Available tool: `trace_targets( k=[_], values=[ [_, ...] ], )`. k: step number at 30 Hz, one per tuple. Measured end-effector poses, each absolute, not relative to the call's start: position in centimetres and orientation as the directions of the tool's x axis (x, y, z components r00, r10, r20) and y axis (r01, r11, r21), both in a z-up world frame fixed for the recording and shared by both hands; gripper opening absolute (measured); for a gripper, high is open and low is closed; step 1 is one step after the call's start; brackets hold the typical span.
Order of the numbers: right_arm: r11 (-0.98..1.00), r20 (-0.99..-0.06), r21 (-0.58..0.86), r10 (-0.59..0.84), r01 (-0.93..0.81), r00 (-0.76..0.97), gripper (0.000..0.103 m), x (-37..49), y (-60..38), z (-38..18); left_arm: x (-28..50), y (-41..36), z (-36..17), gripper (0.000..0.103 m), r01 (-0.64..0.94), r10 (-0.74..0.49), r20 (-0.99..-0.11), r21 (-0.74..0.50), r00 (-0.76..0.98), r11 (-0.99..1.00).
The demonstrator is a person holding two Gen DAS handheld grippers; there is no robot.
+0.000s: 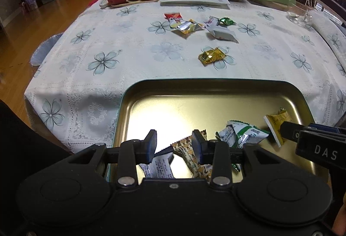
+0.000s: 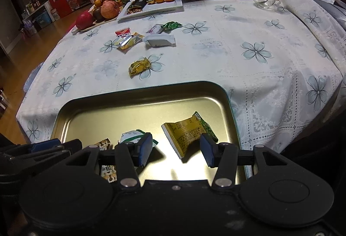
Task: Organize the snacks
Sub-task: 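Open the right tool to drop the yellow-green packet while the left tool releases the brown packet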
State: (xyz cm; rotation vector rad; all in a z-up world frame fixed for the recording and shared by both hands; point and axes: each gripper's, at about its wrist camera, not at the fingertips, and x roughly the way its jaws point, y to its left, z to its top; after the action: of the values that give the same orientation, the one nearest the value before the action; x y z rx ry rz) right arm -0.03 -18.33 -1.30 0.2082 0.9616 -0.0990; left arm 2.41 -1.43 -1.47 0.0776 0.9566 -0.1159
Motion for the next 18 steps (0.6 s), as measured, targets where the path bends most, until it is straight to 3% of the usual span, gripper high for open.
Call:
trace_targets(
  k=[5,10,18],
  values=[
    [0.976,-0.821,0.137,0.016,0.17,0.571,0.053,0.2,-18.2,-1.2,2.4,-1.8,-1.1,0.046,0.129,-0.03,-0.803,0.059,0.595,0.99],
    [0.972,-0.822,0.164,0.041,0.168,0.568,0.055,1.1,-18.3,-0.6,3.3,-1.4,-0.7,0.047,0.161,-0.109,-0.835,-0.025,0.539,0.987],
    [0.964,-0.82,0.217,0.093,0.156,0.565,0.055,3.6,-18.8,0.9,6.3,0.2,0.0,0.046,0.062,-0.101,-0.873,-0.081,0.477,0.995]
  ],
)
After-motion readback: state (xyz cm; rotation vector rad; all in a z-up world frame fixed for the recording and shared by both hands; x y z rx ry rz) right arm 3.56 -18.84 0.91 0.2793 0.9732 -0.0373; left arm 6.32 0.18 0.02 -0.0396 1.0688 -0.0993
